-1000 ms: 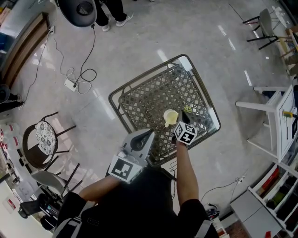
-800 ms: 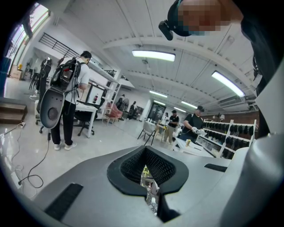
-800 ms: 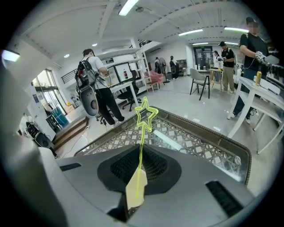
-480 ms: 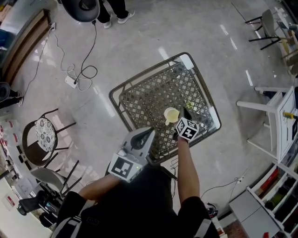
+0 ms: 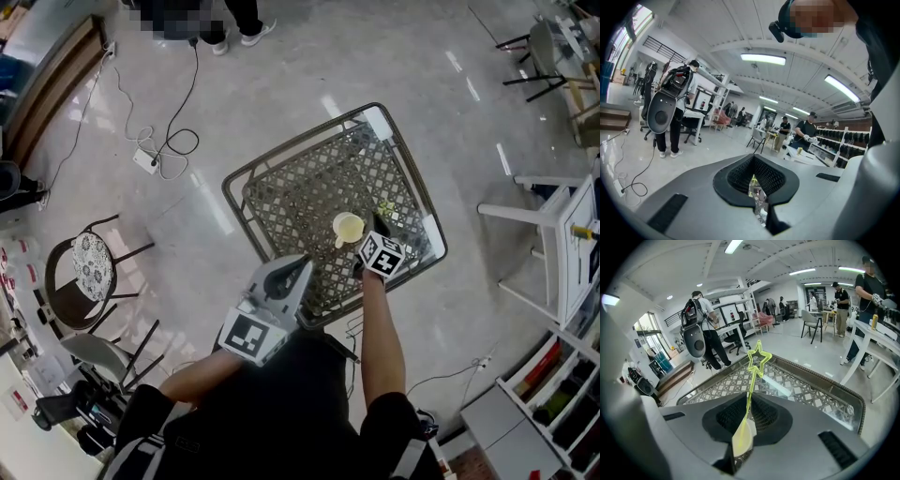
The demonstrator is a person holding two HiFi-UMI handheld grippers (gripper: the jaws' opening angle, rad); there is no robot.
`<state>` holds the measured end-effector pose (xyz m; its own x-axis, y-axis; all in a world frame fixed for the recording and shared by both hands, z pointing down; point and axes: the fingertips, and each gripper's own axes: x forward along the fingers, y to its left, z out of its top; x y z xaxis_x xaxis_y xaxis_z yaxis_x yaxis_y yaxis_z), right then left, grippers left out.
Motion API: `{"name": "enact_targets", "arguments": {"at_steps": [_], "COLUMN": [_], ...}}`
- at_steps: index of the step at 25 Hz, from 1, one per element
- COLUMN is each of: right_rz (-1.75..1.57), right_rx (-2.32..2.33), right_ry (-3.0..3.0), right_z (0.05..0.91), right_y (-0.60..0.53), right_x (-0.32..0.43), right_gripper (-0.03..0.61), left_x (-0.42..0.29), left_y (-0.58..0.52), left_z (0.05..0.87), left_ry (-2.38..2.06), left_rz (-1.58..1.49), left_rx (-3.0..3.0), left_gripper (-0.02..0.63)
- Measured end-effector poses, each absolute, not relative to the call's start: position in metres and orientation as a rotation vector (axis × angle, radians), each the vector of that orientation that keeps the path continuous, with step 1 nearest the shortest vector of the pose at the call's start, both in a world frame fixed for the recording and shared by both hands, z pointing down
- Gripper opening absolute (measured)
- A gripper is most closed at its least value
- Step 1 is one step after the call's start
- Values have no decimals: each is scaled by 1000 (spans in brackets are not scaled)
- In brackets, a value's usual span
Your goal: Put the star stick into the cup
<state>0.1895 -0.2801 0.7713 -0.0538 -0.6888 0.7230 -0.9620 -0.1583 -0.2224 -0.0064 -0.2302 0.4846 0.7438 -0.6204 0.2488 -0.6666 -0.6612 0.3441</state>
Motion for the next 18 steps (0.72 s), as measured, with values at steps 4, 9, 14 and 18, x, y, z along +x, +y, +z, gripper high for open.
{"name": "enact_targets", "arguments": {"at_steps": [4, 9, 14, 18], "right_rz": [1070, 1087, 1095, 1098], "right_rx": [1862, 1859, 1854, 1864], "right_ry": [-1735, -1726, -1725, -1730], "right_z": [778, 780, 779, 774], "right_y": [-268, -252, -237, -225], "right_x": [191, 191, 194, 198], "right_gripper": [21, 33, 44, 48], "left_x": [-9, -11, -7, -2], "left_y": [-223, -213, -201, -187], "left_z": [483, 480, 473, 469], "left_ry": [-997, -1002, -1003, -999], "left_rz": [151, 156, 134, 126], "left_rx": [2522, 2525, 2543, 2546], "left_gripper": [15, 15, 14, 15]}}
